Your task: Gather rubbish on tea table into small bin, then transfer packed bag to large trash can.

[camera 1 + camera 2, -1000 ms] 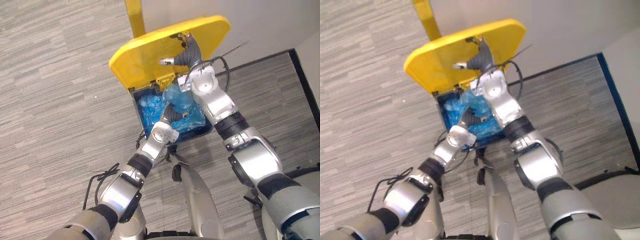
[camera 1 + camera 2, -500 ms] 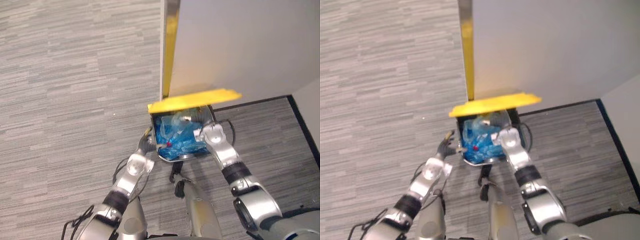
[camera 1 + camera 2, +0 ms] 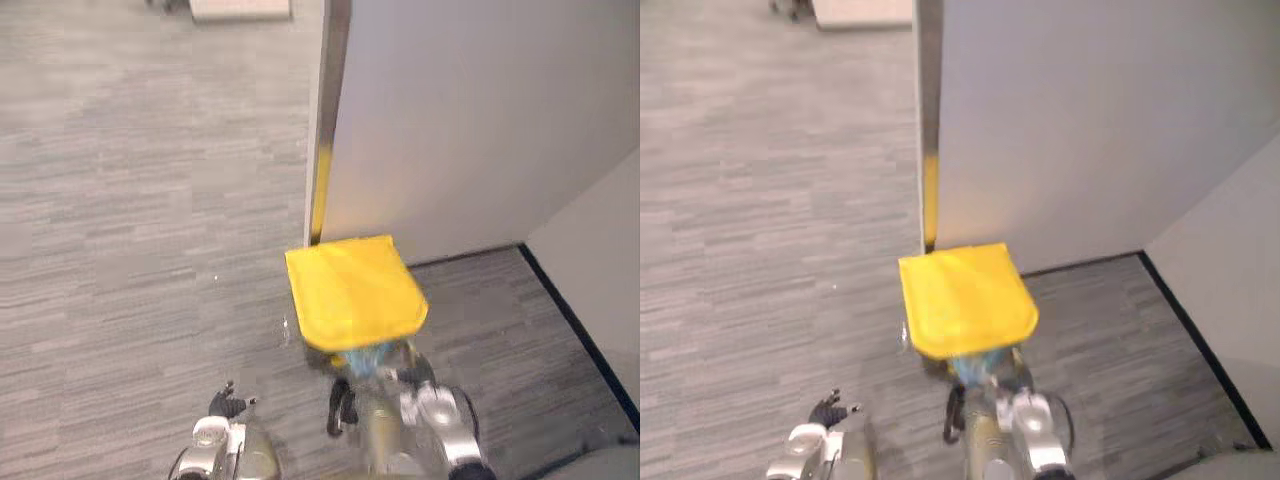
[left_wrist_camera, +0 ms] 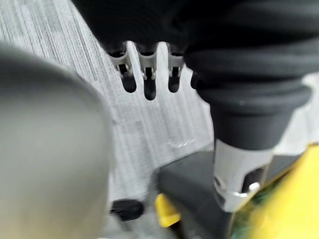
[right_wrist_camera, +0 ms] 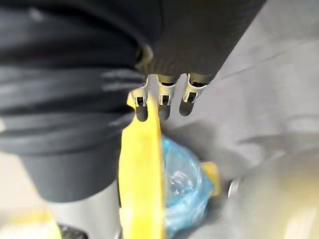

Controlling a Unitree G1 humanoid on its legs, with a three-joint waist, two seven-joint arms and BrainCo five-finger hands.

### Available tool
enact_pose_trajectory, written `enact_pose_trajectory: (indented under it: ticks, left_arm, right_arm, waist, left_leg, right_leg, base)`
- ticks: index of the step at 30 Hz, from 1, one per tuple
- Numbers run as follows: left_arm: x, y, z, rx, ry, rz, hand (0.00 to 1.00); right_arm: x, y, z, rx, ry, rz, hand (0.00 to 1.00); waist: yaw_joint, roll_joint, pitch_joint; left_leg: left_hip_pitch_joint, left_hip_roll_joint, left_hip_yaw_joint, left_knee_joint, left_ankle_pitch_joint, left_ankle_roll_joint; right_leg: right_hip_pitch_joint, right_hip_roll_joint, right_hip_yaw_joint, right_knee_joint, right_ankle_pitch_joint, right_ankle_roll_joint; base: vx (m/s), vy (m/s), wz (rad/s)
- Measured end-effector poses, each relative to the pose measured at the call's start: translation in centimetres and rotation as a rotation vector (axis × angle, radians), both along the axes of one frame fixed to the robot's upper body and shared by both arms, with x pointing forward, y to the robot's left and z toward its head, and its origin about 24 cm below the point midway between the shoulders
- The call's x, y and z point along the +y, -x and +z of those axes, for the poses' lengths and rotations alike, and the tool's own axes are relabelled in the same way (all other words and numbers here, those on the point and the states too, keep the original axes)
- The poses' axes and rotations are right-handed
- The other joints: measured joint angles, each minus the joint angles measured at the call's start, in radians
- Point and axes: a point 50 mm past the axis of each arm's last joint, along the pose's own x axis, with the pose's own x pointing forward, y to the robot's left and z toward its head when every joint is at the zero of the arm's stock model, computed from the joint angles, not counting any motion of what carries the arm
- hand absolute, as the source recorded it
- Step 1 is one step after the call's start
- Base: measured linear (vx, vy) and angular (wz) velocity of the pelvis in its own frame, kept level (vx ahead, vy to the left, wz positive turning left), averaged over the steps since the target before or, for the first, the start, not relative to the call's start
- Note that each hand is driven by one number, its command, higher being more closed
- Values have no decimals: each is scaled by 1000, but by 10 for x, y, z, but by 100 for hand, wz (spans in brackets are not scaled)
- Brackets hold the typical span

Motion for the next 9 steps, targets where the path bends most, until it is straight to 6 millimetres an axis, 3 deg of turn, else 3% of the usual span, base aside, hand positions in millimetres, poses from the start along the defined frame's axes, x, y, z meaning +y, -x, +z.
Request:
enact_pose_trajectory:
  ticks: [1, 2, 3, 4, 5, 9]
  left_arm:
    - [1, -2, 1, 1, -5, -5, 0]
    - [4, 2, 0, 6, -3, 27, 0]
    - [6, 2, -1, 8, -4, 37, 0]
    - [0, 3, -3, 21, 16, 43, 0]
    - [-12, 7, -6, 30, 54, 59, 0]
    - [-27, 15, -12, 79, 98, 59, 0]
  right_arm:
    - [-3, 21, -13, 82, -32, -64, 0]
    - [-5, 36, -22, 144, -27, -84, 0]
    - [-4, 40, -24, 167, -29, -83, 0]
    - [-6, 44, -27, 194, -31, -106, 0]
    - [-13, 52, -30, 218, -29, -154, 0]
    - [-23, 59, -35, 265, -34, -226, 0]
  waist:
    - [-14, -4, -4]
    - [-14, -41, -38]
    - [-10, -57, -54]
    - [-7, -27, -65]
    - [-4, -2, -95]
    - [-9, 29, -123]
  left_leg:
    - [35, -14, 8, -34, 18, 5]
    - [40, -31, 21, -44, 28, -3]
    - [33, -45, 30, -45, 29, -10]
    - [34, -26, 24, -61, 41, -14]
    - [40, -22, 18, -137, 73, 15]
    - [104, -38, 20, -317, 182, 19]
  right_leg:
    - [68, -44, 25, 96, -73, 57]
    - [180, -69, 66, -17, -185, 138]
    - [210, -59, 65, -106, -254, 112]
    - [215, -28, 52, -165, -229, 76]
    - [220, 5, 56, -248, -179, 70]
    - [240, 33, 73, -352, -106, 55]
  base:
    - [-77, -52, -19]
    - [-50, -119, -12]
    - [-24, -181, -29]
    - [-8, -144, -42]
    - [3, -107, -40]
    - [43, -18, -19]
